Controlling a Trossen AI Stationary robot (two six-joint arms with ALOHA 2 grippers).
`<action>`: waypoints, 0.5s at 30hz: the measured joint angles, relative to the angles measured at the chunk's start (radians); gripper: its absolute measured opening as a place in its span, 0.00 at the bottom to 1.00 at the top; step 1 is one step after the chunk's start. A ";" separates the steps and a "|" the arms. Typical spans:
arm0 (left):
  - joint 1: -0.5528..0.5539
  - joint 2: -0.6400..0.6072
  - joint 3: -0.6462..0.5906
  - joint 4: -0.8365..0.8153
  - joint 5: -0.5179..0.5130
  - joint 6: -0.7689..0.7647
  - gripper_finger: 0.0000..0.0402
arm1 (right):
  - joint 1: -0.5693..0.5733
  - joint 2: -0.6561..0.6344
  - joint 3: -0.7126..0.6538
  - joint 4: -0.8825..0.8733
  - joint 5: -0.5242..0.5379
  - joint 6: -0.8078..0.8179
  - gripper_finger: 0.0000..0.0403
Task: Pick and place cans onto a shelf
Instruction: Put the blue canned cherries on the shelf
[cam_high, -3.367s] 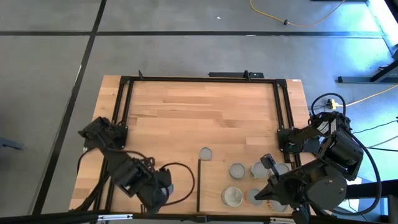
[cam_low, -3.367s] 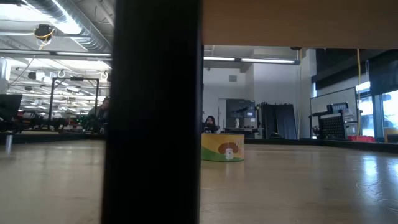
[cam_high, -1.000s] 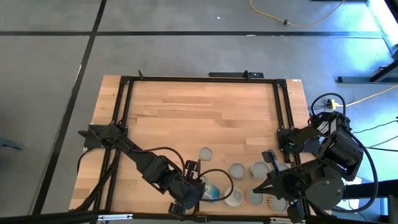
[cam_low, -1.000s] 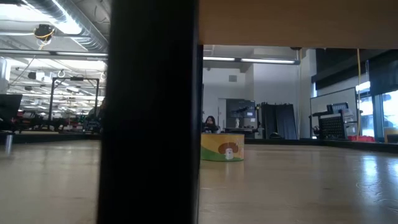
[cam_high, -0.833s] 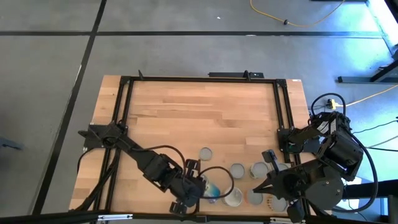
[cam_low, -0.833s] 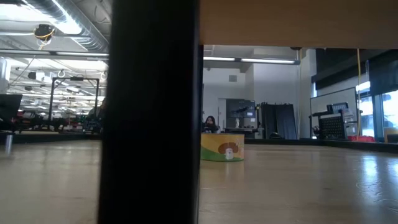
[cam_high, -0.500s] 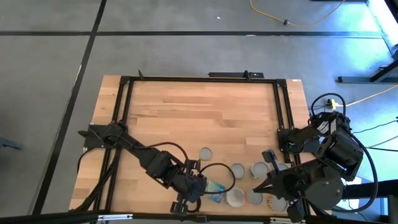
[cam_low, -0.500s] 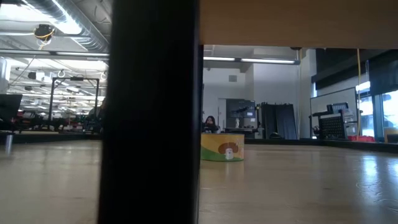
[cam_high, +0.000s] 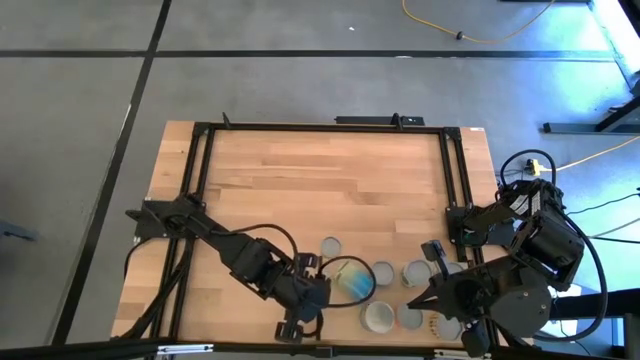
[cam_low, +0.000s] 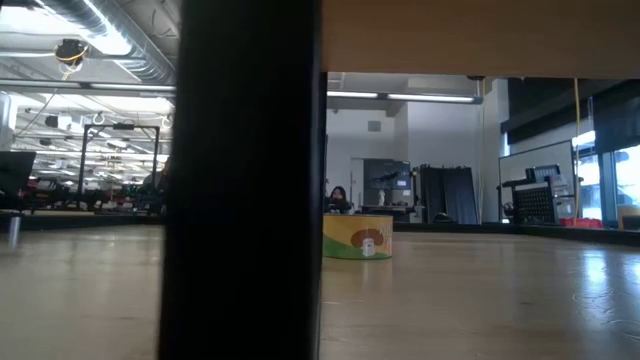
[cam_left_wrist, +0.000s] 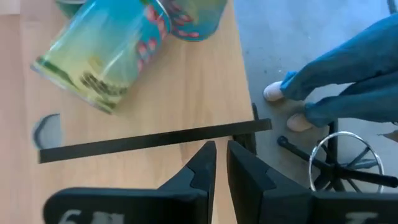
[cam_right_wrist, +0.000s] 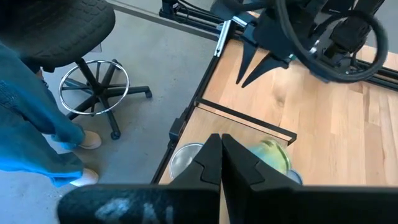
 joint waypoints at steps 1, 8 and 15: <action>0.000 -0.006 0.000 -0.005 -0.011 -0.008 0.07 | 0.000 0.000 0.000 0.000 0.000 0.000 0.01; -0.002 -0.041 0.000 0.009 -0.096 -0.045 0.01 | -0.008 0.000 0.000 -0.003 0.007 -0.002 0.01; -0.004 -0.063 0.000 0.012 -0.132 -0.066 0.00 | -0.009 0.000 0.000 -0.009 0.010 0.002 0.01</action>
